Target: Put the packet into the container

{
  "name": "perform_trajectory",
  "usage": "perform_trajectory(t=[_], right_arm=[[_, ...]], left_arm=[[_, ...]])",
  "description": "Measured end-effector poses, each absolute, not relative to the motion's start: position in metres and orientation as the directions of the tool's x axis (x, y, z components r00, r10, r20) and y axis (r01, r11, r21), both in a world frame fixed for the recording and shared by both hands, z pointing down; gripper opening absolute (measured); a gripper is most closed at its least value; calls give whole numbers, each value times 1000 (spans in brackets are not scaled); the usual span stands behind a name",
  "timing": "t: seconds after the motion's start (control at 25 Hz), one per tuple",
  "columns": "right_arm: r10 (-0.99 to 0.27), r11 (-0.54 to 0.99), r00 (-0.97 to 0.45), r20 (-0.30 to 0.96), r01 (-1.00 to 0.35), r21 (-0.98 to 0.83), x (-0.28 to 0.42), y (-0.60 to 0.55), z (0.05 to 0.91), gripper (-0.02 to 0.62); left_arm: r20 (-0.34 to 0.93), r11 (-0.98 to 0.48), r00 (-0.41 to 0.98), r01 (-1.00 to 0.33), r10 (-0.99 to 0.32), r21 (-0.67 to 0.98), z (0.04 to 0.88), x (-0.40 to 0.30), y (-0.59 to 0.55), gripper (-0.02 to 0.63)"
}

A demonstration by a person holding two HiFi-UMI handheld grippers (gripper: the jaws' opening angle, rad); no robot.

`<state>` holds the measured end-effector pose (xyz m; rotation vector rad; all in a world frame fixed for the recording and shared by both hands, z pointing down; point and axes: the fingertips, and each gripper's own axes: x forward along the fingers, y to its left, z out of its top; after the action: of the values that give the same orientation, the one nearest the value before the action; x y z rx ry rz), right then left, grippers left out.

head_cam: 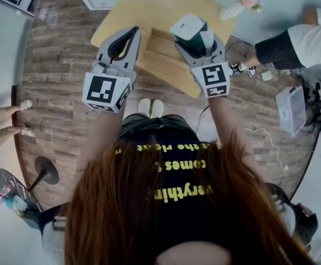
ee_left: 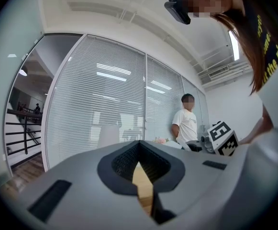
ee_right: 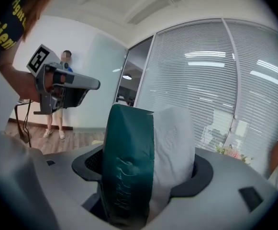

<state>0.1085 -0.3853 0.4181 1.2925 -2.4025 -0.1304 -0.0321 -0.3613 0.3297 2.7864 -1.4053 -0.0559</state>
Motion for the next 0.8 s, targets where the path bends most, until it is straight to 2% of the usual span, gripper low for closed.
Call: perform_trajectory(t=[0.44,0.8], right_arm=[[-593,764,-499,632,-597,245,84,-396,485,385],[-338,894,-418,843,-424,148,70,-398,557,385]], left_arm=[[-29,-592,591,-806,-806,26,327,-32,-361,-3],[-23,-583,583,-812,-812,37,327,-37,-363,-3]])
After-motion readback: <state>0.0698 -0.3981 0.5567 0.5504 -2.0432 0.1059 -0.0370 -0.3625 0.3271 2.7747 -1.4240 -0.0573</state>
